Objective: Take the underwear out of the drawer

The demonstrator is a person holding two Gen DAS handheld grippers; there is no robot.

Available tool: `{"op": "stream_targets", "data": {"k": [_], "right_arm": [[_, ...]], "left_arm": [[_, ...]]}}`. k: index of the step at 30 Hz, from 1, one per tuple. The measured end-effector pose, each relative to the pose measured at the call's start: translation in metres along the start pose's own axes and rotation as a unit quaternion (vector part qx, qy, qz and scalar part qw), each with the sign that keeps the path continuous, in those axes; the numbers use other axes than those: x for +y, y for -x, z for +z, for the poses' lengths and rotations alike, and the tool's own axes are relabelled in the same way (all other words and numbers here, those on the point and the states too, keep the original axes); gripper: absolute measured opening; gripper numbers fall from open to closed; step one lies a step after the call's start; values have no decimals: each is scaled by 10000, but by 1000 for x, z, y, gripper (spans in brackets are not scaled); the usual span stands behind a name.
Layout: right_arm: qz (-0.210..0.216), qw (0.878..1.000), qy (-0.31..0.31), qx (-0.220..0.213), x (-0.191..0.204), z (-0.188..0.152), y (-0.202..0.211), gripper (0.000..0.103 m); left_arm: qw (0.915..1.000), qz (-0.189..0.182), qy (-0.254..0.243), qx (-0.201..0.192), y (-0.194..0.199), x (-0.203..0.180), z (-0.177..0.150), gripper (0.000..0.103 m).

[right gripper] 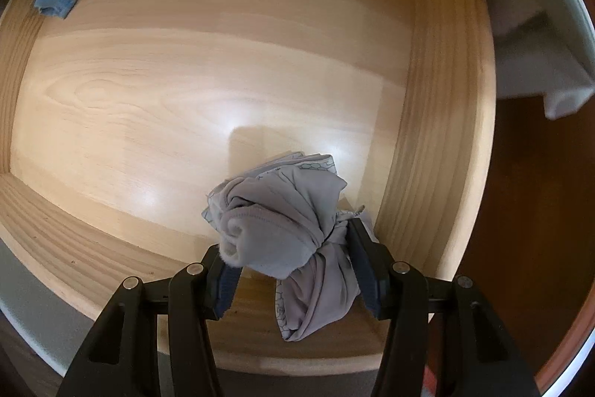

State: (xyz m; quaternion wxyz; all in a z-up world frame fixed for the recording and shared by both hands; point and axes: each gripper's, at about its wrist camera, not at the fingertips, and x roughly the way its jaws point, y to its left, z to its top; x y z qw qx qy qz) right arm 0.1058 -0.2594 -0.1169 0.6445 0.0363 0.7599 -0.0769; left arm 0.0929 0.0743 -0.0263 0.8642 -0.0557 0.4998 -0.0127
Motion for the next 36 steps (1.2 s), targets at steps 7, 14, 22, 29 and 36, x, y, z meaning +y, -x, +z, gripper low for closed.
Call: {"op": "stream_targets", "data": {"k": [7, 14, 22, 29, 36], "right_arm": [[166, 9998, -133, -43, -21, -6, -3, 51], [222, 9996, -136, -49, -20, -27, -20, 49], [247, 9993, -254, -87, -20, -41, -26, 49], [174, 9995, -172, -178, -20, -62, -27, 49], [167, 9995, -205, -191, -29, -65, -26, 49]], "left_arm": [[9946, -281, -990, -118, -16, -26, 24, 57], [9780, -11, -2081, -152, -44, -59, 33, 57], [9539, -24, -2998, 171, -76, -91, 29, 57], [9179, 353, -3952, 40, -90, -113, 18, 57], [8331, 1090, -5372, -738, -95, -131, -12, 57]]}}
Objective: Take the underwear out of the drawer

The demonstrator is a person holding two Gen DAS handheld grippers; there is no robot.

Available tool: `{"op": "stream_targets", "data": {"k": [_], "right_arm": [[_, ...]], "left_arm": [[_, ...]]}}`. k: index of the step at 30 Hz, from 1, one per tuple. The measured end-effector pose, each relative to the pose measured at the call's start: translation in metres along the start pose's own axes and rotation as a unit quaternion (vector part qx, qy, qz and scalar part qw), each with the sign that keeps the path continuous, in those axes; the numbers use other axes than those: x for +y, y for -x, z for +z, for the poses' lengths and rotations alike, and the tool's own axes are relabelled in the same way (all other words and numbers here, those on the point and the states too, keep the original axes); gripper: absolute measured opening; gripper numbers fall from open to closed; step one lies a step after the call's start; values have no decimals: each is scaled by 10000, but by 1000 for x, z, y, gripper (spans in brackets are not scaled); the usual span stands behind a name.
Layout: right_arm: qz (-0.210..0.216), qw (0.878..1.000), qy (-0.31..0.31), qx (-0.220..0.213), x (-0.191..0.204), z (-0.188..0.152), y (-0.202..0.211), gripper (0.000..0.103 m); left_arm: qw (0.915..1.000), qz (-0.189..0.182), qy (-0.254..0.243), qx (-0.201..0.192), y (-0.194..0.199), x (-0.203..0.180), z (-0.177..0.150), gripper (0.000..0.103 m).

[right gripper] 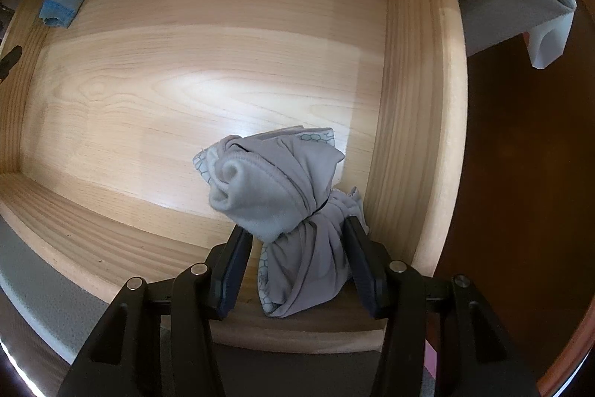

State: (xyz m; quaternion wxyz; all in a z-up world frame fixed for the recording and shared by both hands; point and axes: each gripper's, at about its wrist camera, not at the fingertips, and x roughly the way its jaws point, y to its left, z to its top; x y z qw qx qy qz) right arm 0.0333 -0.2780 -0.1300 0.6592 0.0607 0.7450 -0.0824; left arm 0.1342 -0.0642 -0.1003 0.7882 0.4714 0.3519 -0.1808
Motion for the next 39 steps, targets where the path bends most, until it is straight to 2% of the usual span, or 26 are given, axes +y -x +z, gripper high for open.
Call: {"op": "stream_targets", "data": {"k": [2, 5, 7, 9, 13, 15, 16, 17, 19, 25, 29, 33, 39], "right_arm": [[-10, 10000, -10, 1, 4, -5, -3, 49], [-20, 10000, -8, -1, 10, 3, 4, 49], [-17, 10000, -2, -13, 11, 7, 9, 49], [-16, 10000, -5, -16, 11, 6, 7, 49], [-18, 10000, -3, -17, 11, 2, 3, 49], [-17, 10000, -5, -17, 11, 1, 1, 49], [-18, 10000, -3, -16, 11, 1, 1, 49], [-19, 10000, -3, -15, 11, 0, 1, 49], [-21, 10000, -4, -15, 11, 1, 1, 49], [-19, 10000, 5, -16, 11, 1, 1, 49], [-18, 10000, 14, -18, 10, 1, 2, 49], [-18, 10000, 11, -17, 10, 0, 2, 49], [-18, 10000, 11, -17, 10, 1, 3, 49]], "left_arm": [[9982, 303, -474, -184, 2, -11, -3, 57], [9923, 482, -1083, -372, 3, -22, -7, 57], [9852, 674, -1494, -505, 3, -29, -11, 57], [9731, 930, -1998, -673, 2, -37, -17, 57], [9576, 1066, -2528, -875, 1, -41, -26, 57], [9536, 1065, -2649, -952, 3, -42, -29, 51], [9519, 1025, -2720, -965, 2, -43, -30, 40], [9508, 959, -2792, -943, 1, -43, -32, 34], [9479, 986, -2876, -949, -1, -43, -36, 34], [9325, 1083, -3303, -977, -5, -59, -47, 34], [9276, 1067, -3437, -999, -4, -66, -50, 36], [9291, 1066, -3408, -960, -16, -63, -43, 36], [9263, 1261, -3461, -795, -33, -61, -36, 36]]}}
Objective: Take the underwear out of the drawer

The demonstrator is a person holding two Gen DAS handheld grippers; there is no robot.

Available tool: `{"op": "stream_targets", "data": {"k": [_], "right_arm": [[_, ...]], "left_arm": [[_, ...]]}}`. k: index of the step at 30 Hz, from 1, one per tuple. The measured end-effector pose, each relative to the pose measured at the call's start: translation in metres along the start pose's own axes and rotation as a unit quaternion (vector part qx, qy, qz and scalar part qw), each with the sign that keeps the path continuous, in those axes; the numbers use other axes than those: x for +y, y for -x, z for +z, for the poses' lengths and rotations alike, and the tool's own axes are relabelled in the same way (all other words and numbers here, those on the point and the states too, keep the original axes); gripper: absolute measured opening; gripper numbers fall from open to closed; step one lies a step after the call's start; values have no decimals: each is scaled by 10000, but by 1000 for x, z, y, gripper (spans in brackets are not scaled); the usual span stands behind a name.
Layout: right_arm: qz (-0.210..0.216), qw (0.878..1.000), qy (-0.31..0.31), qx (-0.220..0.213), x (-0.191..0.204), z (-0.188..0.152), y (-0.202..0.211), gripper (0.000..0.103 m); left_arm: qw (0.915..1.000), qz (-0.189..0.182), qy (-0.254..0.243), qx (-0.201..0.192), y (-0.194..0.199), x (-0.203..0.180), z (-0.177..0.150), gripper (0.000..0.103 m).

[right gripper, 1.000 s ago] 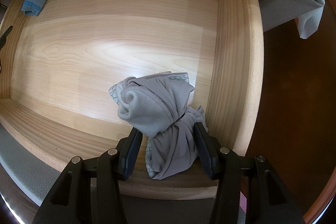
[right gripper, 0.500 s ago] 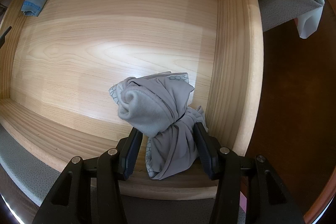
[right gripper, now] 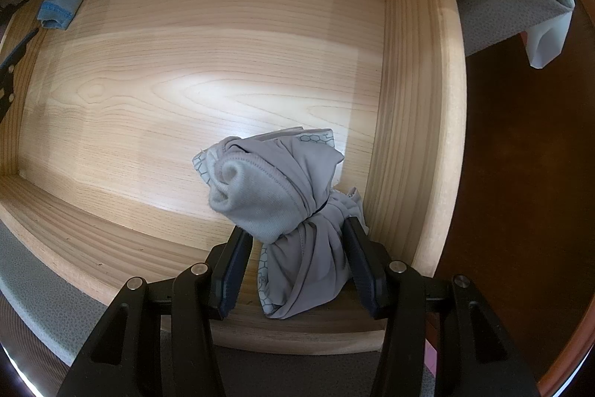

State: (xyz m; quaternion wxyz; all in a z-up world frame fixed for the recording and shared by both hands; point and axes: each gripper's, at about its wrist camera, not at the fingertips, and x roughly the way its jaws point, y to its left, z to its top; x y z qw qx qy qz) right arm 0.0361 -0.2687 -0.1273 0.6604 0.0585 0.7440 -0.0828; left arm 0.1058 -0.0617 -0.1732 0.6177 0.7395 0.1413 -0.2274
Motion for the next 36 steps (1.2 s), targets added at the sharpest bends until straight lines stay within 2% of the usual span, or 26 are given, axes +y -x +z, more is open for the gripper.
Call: {"op": "stream_targets", "data": {"k": [8, 10, 13, 22, 25, 27, 29, 36], "right_arm": [[-4, 10000, -3, 2, 1, 0, -2, 49], [-4, 10000, -4, 1, 1, 0, -2, 49], [-5, 10000, -7, 2, 1, 0, -2, 49], [-7, 10000, -15, -1, 1, -2, -2, 49], [-7, 10000, -17, -1, 1, -2, -2, 49], [-9, 10000, -22, -1, 1, -2, -2, 49], [-8, 10000, -18, -3, 1, -2, -2, 49], [-8, 10000, -28, -4, 2, -2, -2, 49]], "left_arm": [[9981, 271, -549, -2, -8, -21, -3, 37], [9982, 170, -578, 55, -10, -23, -3, 37], [9977, 308, -606, 57, -16, -22, -2, 37], [9964, 397, -751, 73, -25, -24, 5, 37], [9964, 392, -743, 105, -24, -25, 5, 27], [9972, 355, -654, 98, -22, -24, 7, 24], [9990, 163, -415, 74, -19, -17, 9, 20], [9993, -356, -33, 49, -3, 0, 14, 18]]}}
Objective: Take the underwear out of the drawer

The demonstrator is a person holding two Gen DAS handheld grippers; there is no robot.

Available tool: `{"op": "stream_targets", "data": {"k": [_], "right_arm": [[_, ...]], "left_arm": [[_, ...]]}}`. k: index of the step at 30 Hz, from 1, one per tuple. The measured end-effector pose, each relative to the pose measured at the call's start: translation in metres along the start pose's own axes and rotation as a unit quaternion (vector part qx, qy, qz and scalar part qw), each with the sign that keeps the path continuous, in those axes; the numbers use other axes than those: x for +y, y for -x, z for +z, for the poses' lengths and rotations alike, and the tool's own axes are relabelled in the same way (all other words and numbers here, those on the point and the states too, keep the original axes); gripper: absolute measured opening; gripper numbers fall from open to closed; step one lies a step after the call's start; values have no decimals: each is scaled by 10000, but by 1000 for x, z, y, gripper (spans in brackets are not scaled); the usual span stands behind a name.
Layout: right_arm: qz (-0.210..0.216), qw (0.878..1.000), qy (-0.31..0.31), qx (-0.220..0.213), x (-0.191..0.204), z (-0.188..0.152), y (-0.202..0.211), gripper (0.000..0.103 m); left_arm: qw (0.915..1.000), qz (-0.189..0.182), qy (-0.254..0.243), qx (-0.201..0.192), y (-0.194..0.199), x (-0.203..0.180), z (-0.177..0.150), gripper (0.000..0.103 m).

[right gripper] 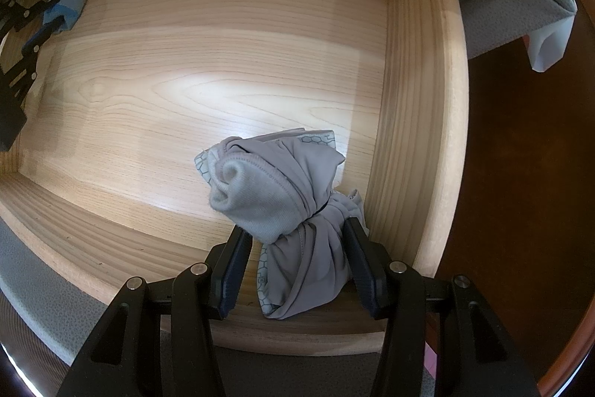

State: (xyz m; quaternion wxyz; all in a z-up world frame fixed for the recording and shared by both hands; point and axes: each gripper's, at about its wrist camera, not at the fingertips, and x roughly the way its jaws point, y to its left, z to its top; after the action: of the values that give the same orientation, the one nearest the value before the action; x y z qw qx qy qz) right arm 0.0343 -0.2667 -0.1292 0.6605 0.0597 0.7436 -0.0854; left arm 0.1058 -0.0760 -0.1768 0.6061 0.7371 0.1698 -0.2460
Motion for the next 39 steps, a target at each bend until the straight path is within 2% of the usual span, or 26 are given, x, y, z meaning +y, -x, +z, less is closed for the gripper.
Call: {"op": "stream_targets", "data": {"k": [10, 15, 18, 19, 25, 28, 32, 33, 36, 39], "right_arm": [[2, 10000, 1, 0, 2, 1, 0, 49], [-8, 10000, -12, 10, 5, 2, 1, 49], [-17, 10000, -31, 23, 7, 2, 1, 49], [-19, 10000, -38, 31, 8, 2, 2, 49], [-18, 10000, -39, 32, 12, 5, 2, 49], [-18, 10000, -37, 32, 12, 6, 2, 49], [-15, 10000, -28, 30, 13, 6, 2, 49], [-15, 10000, -30, 30, 13, 6, 2, 49], [-18, 10000, -34, 33, 13, 7, 2, 49], [-15, 10000, -29, 30, 13, 7, 2, 49]], "left_arm": [[9959, -845, 290, -137, 31, 24, 5, 18], [9904, -1304, 457, -73, 39, 31, 6, 17], [9785, -1904, 790, -7, 46, 41, 6, 14], [9775, -1938, 835, 39, 46, 43, 6, 11], [9602, -2526, 1163, 281, 37, 58, 10, 11], [9565, -2607, 1264, 338, 4, 79, 13, 9], [9490, -2844, 1315, 353, 5, 85, 17, 7], [9482, -2872, 1305, 377, 15, 79, 13, 7], [9450, -2979, 1283, 416, 14, 83, 15, 7], [9360, -3241, 1287, 474, 12, 90, 14, 7]]}}
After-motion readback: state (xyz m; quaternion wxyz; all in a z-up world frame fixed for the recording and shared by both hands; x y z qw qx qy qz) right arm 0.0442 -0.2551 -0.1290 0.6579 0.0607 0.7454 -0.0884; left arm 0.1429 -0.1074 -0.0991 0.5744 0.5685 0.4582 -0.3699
